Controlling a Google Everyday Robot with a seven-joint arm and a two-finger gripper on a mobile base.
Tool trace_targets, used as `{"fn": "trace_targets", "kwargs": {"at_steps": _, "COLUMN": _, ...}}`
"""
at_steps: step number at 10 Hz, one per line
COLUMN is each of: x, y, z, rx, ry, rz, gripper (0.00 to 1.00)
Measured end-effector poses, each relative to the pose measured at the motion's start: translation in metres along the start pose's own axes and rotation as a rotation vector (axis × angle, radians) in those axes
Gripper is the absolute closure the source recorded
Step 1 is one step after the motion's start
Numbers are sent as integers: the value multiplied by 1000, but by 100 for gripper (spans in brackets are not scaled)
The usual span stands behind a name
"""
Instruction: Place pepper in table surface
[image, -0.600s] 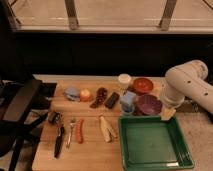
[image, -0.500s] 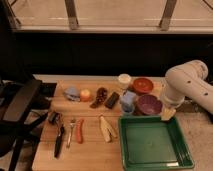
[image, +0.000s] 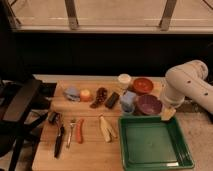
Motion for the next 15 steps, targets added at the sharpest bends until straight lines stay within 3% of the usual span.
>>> {"fn": "trace_targets", "kwargs": {"at_steps": 2, "x": 3, "y": -2, "z": -2, "rx": 3, "ry": -14, "rz": -6, "gripper": 35}}
{"fn": "trace_targets", "kwargs": {"at_steps": 4, "x": 1, "y": -6, "z": -13, "rx": 13, "ry": -54, "rz": -110, "gripper": 35}}
{"fn": "trace_targets", "kwargs": {"at_steps": 7, "x": -28, "y": -4, "z": -30, "rx": 40, "ry": -119, "rz": -469, "gripper": 35}}
{"fn": "trace_targets", "kwargs": {"at_steps": 9, "x": -59, "y": 4, "z": -36, "rx": 51, "ry": -160, "rz": -711, "gripper": 35}}
{"fn": "trace_targets", "kwargs": {"at_steps": 12, "x": -115, "y": 36, "z": -41, "rx": 81, "ry": -213, "rz": -984, "gripper": 35}}
{"fn": "trace_targets", "kwargs": {"at_steps": 13, "x": -122, "y": 41, "z": -41, "rx": 85, "ry": -219, "rz": -1016, "gripper": 35}}
{"fn": "trace_targets", "kwargs": {"at_steps": 15, "x": -121, "y": 41, "z": -42, "rx": 86, "ry": -217, "rz": -1018, "gripper": 35}}
